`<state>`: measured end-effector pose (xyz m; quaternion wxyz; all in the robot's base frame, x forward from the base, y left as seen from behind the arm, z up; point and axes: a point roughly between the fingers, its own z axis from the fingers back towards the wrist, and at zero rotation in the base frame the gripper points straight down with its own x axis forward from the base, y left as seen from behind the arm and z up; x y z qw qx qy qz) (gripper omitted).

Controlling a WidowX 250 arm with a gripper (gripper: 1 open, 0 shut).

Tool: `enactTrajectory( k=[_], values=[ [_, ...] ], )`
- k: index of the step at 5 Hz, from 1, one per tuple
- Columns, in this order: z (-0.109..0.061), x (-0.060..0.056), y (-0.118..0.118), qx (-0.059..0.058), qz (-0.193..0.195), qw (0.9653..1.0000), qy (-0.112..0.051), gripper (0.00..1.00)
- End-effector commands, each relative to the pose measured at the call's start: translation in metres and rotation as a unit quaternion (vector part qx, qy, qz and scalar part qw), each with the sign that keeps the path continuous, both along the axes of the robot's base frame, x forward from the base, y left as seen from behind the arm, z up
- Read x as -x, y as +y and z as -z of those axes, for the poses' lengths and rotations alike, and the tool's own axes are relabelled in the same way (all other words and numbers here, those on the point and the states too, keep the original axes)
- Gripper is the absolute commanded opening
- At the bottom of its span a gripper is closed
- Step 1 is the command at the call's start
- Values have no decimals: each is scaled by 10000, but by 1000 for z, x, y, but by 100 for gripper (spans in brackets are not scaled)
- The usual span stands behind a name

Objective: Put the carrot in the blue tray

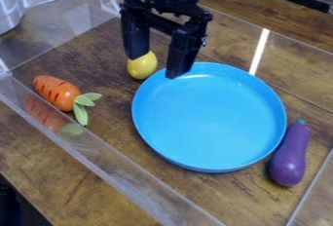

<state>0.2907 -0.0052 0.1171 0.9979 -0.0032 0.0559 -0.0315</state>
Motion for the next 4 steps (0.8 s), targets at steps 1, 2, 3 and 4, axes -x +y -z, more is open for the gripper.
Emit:
enactTrajectory(
  k=[1,2,3,4],
  values=[
    [-3,-1,7,-1,23,10000,-82,100],
    [2,0,10,7,113,9999,-21,100],
    [7,1,14,10,187,9998,30,100],
    [12,2,17,18,292,9995,84,100]
  ],
)
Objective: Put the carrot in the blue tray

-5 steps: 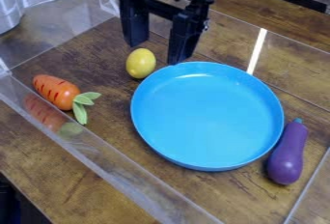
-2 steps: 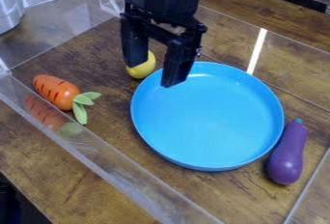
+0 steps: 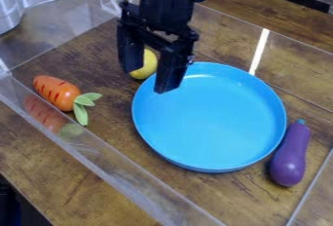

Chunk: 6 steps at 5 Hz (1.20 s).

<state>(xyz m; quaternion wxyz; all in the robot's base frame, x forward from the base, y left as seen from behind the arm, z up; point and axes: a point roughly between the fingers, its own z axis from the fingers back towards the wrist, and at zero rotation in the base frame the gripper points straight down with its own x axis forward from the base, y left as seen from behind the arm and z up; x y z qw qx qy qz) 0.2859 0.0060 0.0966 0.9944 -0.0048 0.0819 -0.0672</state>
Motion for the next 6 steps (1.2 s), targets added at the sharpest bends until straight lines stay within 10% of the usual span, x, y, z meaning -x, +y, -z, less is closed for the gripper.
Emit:
enactTrajectory(
  k=[1,6],
  values=[
    [-4,-1,10,-1,15,9999,-127,100],
    [15,4,29,28,414,9991,99,100]
  ],
)
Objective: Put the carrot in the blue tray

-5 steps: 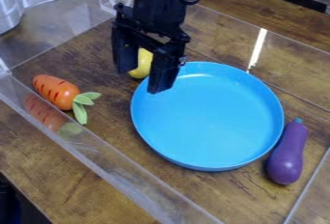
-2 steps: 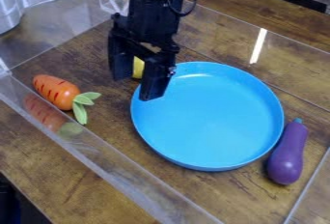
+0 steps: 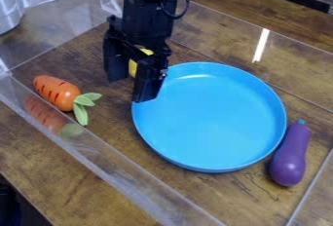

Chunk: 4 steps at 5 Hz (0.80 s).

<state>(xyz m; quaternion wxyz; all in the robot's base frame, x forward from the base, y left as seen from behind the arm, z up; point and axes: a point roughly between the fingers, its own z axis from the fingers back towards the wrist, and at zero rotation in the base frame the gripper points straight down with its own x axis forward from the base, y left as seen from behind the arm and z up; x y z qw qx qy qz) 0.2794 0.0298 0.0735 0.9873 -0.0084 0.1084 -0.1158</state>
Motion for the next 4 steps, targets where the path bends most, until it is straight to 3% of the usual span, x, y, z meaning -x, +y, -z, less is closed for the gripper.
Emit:
enactTrajectory(
  k=[1,4],
  values=[
    [-5,-1,9,-22,-3,9999,-125,100],
    [6,2,22,-33,190,9998,-1,100]
  ],
)
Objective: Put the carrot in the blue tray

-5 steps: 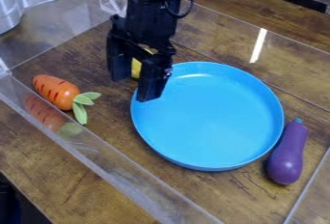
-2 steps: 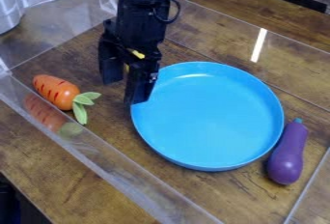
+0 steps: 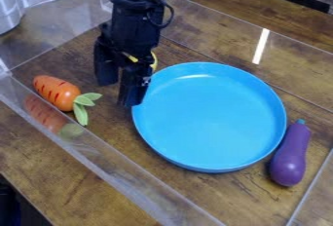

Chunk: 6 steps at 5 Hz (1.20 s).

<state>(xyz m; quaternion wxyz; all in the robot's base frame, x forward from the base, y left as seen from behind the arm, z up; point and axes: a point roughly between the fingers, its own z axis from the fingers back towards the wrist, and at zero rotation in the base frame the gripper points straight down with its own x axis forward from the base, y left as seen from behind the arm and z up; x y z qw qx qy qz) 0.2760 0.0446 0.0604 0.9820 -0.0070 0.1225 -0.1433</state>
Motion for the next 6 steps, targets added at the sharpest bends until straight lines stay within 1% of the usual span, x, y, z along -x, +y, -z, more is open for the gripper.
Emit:
enactTrajectory(
  k=[1,4,6],
  values=[
    [-5,0,11,-35,-8,9999,-105,100],
    [3,3,22,-31,242,9997,-9,100],
    [4,8,33,-21,210,9998,-19,100]
  ],
)
